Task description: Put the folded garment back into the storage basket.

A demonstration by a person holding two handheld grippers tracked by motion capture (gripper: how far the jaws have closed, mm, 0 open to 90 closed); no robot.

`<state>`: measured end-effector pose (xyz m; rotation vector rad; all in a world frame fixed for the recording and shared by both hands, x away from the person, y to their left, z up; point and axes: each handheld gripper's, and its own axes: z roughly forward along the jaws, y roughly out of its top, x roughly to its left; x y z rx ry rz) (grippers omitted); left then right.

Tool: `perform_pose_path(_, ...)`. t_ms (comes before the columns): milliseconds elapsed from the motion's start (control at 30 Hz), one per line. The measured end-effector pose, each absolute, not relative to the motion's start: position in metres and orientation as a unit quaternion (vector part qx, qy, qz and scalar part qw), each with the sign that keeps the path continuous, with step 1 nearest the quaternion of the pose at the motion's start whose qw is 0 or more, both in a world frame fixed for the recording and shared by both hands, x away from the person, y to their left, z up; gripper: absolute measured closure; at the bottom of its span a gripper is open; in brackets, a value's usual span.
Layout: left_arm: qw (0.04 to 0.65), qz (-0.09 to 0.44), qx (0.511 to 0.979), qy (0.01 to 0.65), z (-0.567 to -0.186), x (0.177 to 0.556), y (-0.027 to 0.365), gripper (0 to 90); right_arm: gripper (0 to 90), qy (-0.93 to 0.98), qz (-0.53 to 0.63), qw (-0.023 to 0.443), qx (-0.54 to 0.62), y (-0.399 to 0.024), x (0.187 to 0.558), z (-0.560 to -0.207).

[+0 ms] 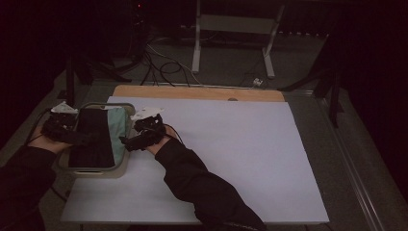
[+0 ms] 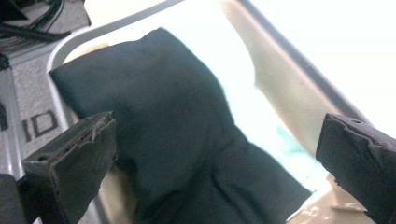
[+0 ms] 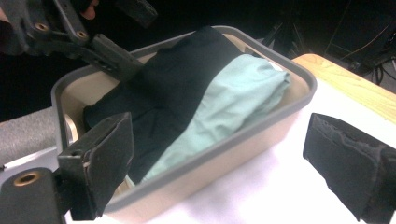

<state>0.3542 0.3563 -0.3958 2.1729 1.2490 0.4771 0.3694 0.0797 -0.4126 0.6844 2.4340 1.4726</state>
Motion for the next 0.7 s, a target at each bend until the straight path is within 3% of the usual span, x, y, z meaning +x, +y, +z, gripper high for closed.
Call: perform_pose_path(700,0.35,0.147,0.822,0.425,-0.38,0.348,0.3,0.0,8.8,0.832,0.502,0.12,0.202,0.019,0.379,-0.399)
